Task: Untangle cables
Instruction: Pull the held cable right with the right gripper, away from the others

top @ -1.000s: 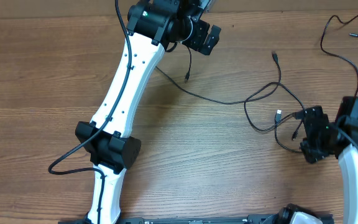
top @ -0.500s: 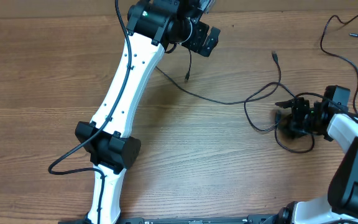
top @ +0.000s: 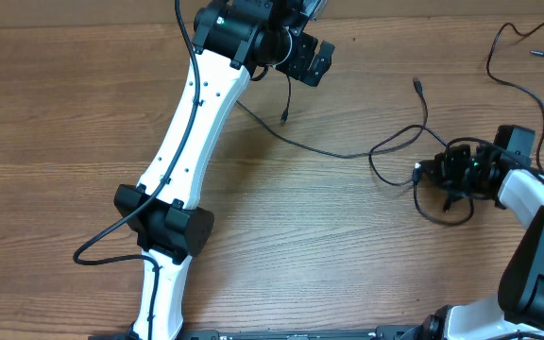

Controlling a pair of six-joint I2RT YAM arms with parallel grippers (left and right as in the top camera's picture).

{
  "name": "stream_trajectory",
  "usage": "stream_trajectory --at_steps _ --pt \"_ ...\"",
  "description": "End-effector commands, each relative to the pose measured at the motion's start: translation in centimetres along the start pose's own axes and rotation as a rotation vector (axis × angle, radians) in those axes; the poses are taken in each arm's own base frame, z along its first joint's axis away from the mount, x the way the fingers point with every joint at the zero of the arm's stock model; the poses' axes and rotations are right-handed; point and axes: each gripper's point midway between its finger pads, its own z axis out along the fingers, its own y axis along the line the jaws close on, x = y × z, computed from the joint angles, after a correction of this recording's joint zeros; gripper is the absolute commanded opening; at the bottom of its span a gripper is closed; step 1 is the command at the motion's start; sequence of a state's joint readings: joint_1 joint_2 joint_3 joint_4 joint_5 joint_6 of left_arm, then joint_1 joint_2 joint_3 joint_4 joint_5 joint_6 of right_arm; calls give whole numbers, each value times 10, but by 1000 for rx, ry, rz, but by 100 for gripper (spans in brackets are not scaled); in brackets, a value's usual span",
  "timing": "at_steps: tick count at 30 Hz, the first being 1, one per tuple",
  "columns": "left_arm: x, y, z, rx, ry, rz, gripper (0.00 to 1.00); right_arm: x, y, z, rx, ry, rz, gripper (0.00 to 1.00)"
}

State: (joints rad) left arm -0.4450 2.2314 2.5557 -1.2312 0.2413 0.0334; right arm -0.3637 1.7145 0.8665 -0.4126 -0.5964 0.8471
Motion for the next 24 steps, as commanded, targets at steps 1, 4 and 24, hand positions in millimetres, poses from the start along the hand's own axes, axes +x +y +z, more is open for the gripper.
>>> stream_trajectory --at_steps 1,4,24 --pt "-7 -1 -10 -9 -28 27 100 -18 63 -22 -120 -44 -193 4" --pt "-7 -1 -10 -9 -27 26 100 -28 111 -50 -179 -82 -310 4" --pt "-9 -1 -11 -10 -36 28 99 -20 317 -391 -205 -1011 -752 4"
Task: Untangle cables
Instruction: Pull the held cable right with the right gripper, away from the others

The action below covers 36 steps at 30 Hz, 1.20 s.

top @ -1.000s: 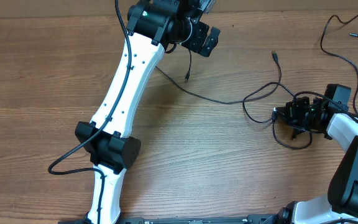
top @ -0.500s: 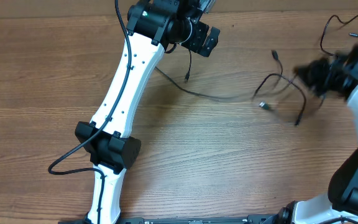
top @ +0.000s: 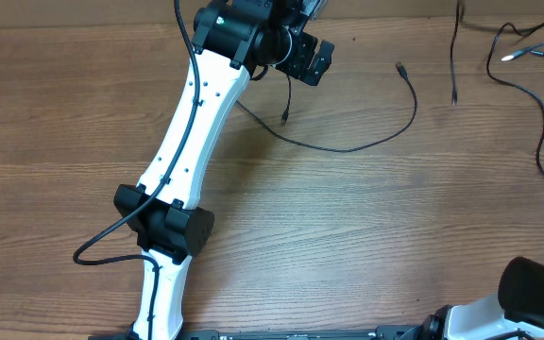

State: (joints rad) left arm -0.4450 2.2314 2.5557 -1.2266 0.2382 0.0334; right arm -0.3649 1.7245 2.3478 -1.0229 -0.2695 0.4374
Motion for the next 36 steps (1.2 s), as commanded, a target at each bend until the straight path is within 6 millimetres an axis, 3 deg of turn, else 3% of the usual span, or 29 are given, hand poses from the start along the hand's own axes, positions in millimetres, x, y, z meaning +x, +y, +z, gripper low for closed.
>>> stream_trajectory --at_steps 1,6,12,17,22,26,30,36 --pt "-8 -1 -10 -7 -31 27 99 -42 -11 -36 162 -190 -67 4" --pt "-8 -1 -11 -8 -31 27 99 -69 -43 -60 370 -316 -107 4" --pt "-8 -1 -10 -8 -32 27 99 -88 -109 -99 694 -399 -116 4" --pt "-8 -1 -11 -7 -34 28 100 -89 -185 -147 904 -397 22 4" --pt "-12 -1 -11 -8 -50 32 100 -78 -242 -168 966 -321 115 4" --pt "-16 -1 -11 -8 -66 35 99 -61 -275 -154 960 -188 131 4" --pt "-18 -2 -11 -7 -72 24 100 -39 -305 -120 942 -71 174 4" --pt "-17 -2 -11 -7 -68 21 100 -2 -351 -85 983 76 224 4"
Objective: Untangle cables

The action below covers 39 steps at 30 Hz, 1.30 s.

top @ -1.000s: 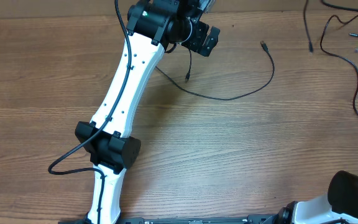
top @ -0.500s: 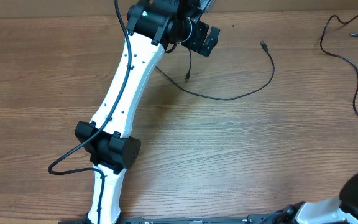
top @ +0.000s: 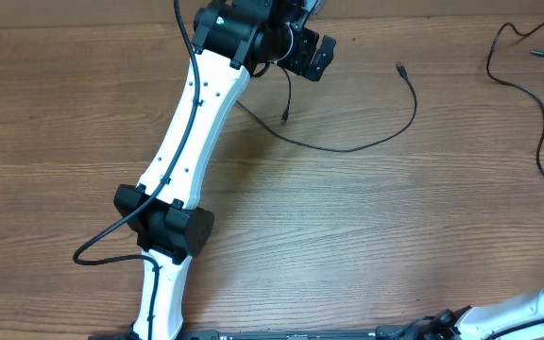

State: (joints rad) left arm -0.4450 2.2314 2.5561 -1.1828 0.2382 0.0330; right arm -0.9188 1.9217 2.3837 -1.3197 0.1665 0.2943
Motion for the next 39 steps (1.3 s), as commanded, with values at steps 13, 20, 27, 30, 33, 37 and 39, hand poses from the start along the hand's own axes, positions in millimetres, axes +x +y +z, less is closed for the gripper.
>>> stream_trajectory --at_steps 13,20,27,30,33,37,39 --pt "-3 -2 -10 -6 -12 8 100 53 -31 86 164 176 -25 4" --pt "-4 0 -10 -14 -14 9 100 70 -42 96 177 234 45 4" --pt "-4 0 -10 -14 -14 9 100 77 -32 103 161 241 37 4" --pt "-3 0 -10 -14 -12 8 99 87 -54 109 288 239 41 4" --pt "-2 0 -10 -15 -7 7 100 108 -99 112 489 255 150 4" --pt "-2 5 -10 -40 -7 7 100 138 -141 118 589 325 275 4" --pt "-2 5 -10 -40 -8 11 99 146 -155 120 617 343 305 4"
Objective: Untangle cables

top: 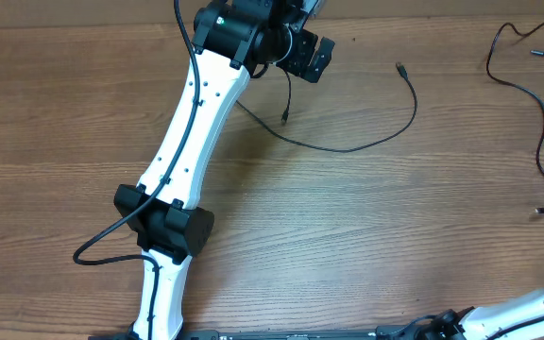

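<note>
One black cable (348, 148) lies in a wide curve across the middle of the table, with its far plug (400, 68) pointing up-left. Its other end (283, 115) hangs just below my left gripper (317, 55), which looks shut on it at the top of the overhead view. A second black cable (540, 123) snakes down the right edge, well apart from the first. It has one plug (535, 52) at the top and another plug (539, 212) lower down. My right gripper is out of view; only part of the right arm (527, 307) shows at the bottom right.
My left arm (192, 132) crosses the table diagonally from its base at the bottom to the far edge. Its own black wiring (102, 244) loops out beside the elbow. The wooden table (366, 246) fills the frame.
A loose plug of the right-hand cable now lies near the right edge, lower than the rest of that cable. The right arm has shifted slightly at the bottom right. The left gripper barely moved.
At first my right gripper sat in a knot where the two cables met at the right. Then it was gone from view, the middle cable lay in an open curve, and the other cable was raised at the far right. That cable then lay along the right edge, where it stays.
</note>
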Controlling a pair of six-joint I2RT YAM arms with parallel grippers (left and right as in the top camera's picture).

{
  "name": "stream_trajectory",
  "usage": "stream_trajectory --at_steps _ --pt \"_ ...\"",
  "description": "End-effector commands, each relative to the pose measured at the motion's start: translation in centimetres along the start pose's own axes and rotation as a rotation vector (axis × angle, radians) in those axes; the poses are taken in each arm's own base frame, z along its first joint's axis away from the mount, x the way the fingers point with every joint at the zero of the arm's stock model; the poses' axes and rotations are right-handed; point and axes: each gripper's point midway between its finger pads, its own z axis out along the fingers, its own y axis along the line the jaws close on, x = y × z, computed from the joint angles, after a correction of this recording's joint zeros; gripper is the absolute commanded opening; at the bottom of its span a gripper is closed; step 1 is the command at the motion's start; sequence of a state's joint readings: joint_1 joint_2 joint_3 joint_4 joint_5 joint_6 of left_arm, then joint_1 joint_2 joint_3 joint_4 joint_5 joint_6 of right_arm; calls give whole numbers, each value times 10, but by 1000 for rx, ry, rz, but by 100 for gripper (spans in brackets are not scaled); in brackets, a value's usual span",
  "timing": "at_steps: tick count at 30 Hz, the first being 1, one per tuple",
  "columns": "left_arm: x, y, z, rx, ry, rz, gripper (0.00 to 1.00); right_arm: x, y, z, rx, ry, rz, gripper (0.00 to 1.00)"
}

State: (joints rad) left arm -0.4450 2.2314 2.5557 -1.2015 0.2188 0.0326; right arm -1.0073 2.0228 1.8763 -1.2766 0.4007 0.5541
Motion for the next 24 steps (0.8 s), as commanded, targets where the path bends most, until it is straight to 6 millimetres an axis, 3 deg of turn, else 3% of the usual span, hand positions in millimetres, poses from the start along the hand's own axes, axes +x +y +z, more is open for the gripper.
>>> stream_trajectory --at_steps 1,7,8,10,11,17,20,24 --pt "-7 2 -11 -22 -29 16 100 -4 -38 20 87 10 153 4" --pt "-9 1 -11 -21 -36 17 100 -1 -37 32 44 46 181 5" --pt "-9 1 -11 -21 -35 16 100 -1 -35 32 33 48 180 23" --pt "-9 2 -10 -21 -34 16 99 0 -25 31 -8 57 154 95" --pt "-9 1 -11 -21 -34 16 100 1 -21 30 -23 60 141 100" --pt "-9 1 -11 -20 -34 16 100 4 -1 11 -100 80 98 100" --pt "-7 1 -10 -20 -29 15 99 2 15 -13 -188 79 57 100" --pt "-7 0 -11 -17 -29 15 100 8 62 -62 -477 98 -114 100"
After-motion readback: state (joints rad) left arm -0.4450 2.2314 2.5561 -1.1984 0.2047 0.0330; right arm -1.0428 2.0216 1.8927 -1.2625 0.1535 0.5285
